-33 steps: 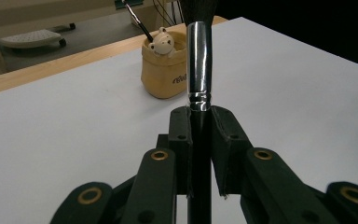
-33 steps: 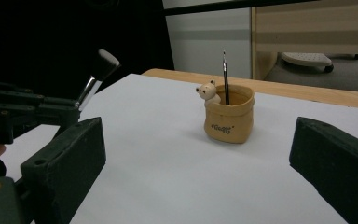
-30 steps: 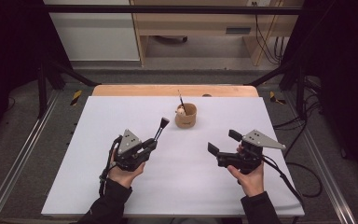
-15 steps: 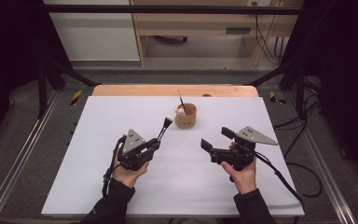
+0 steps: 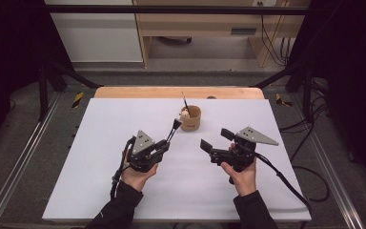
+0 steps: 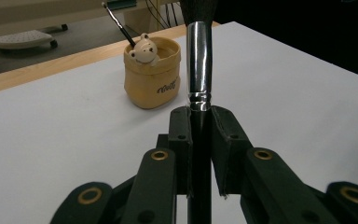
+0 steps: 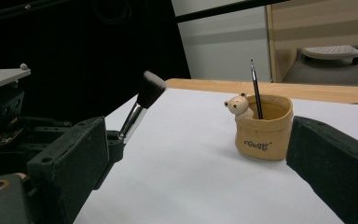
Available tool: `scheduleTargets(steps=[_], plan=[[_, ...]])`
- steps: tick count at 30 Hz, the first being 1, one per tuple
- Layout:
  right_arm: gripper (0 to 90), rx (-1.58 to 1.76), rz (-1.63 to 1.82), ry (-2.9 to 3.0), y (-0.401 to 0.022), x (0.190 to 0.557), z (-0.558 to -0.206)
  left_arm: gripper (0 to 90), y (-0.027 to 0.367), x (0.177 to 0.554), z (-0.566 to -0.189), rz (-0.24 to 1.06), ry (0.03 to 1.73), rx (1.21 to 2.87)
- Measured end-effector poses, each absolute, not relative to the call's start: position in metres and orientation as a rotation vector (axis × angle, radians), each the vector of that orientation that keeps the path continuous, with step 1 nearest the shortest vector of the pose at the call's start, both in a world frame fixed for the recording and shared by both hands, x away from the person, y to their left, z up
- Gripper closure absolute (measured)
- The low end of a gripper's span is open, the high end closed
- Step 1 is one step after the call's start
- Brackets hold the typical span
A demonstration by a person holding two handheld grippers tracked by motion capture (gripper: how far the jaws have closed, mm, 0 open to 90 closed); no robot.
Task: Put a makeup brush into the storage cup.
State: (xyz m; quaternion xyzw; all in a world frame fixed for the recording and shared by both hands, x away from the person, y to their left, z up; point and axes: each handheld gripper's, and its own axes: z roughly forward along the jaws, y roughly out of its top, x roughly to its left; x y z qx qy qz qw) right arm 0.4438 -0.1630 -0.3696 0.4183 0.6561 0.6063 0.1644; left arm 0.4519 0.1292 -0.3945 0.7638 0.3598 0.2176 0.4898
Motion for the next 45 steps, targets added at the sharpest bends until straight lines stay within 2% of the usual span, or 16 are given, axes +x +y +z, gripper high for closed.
scheduleTargets(steps=[38,45], plan=[[10.3,1.239,1.785,1.9,-0.15,0.446,-0.374,78.5,0.081,0.443,-0.391,0.505,0.8,1.821],[13.6,1.259,1.804,1.891,-0.149,0.446,-0.374,78.5,0.076,0.439,-0.391,0.504,0.788,1.808]])
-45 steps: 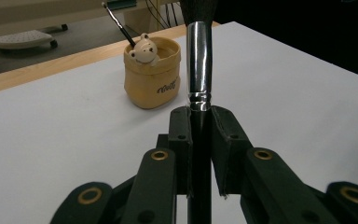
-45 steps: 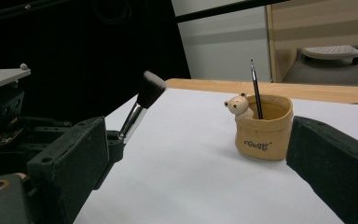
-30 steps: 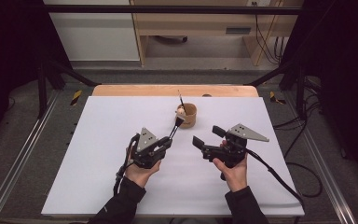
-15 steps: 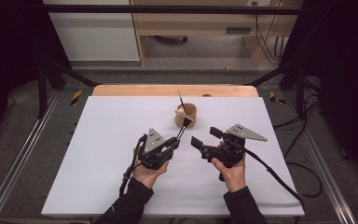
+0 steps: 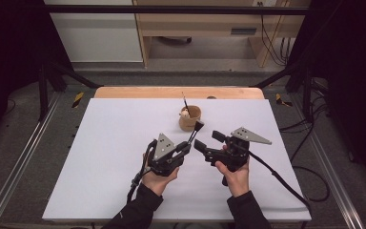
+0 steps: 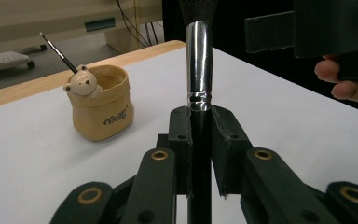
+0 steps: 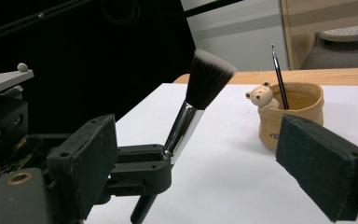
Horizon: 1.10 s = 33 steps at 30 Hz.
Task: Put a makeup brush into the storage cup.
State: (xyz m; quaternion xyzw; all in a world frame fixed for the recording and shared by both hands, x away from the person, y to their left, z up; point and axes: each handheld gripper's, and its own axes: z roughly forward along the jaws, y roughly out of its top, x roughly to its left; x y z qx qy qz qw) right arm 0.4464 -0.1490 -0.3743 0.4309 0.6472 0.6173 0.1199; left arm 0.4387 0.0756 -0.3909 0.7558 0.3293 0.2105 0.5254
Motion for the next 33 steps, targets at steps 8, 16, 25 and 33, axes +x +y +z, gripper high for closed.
scheduleTargets(steps=[8,16,25,33], plan=[[18.6,1.272,1.803,1.907,-0.148,0.446,-0.376,78.5,0.069,0.434,-0.389,0.496,0.769,1.805],[25.1,1.29,1.813,1.904,-0.148,0.446,-0.376,78.5,0.064,0.43,-0.389,0.493,0.756,1.802],[34.3,1.31,1.805,1.913,-0.146,0.446,-0.378,78.5,0.059,0.425,-0.389,0.49,0.752,1.797],[45.5,1.337,1.818,1.923,-0.146,0.446,-0.379,78.5,0.056,0.422,-0.39,0.486,0.758,1.791]])
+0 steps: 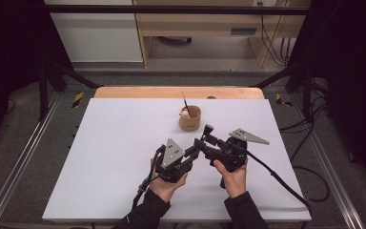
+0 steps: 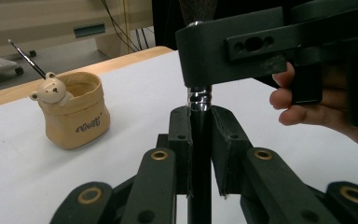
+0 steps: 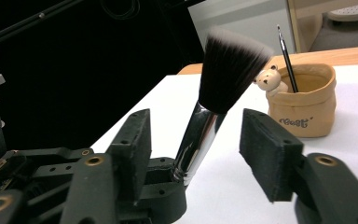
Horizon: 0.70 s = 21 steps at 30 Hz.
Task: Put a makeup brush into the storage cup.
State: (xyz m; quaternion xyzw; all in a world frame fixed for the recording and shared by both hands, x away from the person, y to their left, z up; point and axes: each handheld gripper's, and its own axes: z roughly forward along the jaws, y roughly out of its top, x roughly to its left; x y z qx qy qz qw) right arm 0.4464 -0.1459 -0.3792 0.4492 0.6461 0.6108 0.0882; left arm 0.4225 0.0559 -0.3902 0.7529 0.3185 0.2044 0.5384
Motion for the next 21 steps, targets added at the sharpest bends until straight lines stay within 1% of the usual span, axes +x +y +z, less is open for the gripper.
scheduleTargets(steps=[5,9,21], plan=[[55.2,1.35,1.839,1.932,-0.1449,0.4471,-0.3801,78.5,0.0545,0.4213,-0.3906,0.483,0.756,1.789],[61.2,1.363,1.851,1.937,-0.1454,0.4473,-0.3801,78.4,0.0536,0.4211,-0.3913,0.483,0.757,1.79],[73.4,1.393,1.881,1.945,-0.1462,0.4475,-0.3805,78.5,0.0525,0.4202,-0.3916,0.482,0.753,1.791]])
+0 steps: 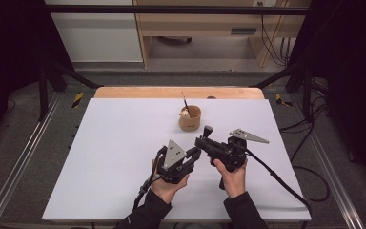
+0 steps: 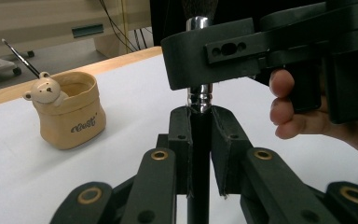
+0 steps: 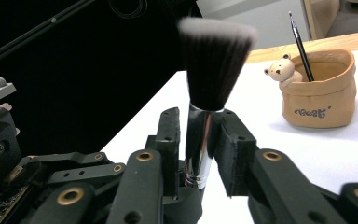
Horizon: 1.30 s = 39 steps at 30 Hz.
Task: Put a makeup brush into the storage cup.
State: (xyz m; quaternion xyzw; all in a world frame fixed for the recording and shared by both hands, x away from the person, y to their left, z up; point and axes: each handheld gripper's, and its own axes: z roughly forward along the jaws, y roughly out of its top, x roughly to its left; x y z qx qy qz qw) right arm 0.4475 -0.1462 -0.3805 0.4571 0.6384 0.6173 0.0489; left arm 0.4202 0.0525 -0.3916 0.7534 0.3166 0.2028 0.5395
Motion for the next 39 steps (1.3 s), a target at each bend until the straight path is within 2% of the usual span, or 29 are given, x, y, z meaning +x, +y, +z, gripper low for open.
scheduleTargets(steps=[2,14,39], plan=[[76.3,1.387,1.887,1.948,-0.147,0.448,-0.381,78.5,0.052,0.42,-0.392,0.481,0.752,1.792],[77.0,1.372,1.889,1.952,-0.149,0.447,-0.381,77.5,0.053,0.421,-0.391,0.466,0.739,1.786],[77.1,1.271,1.807,1.928,-0.161,0.446,-0.375,30.7,0.093,0.429,-0.377,0.421,0.639,1.846]])
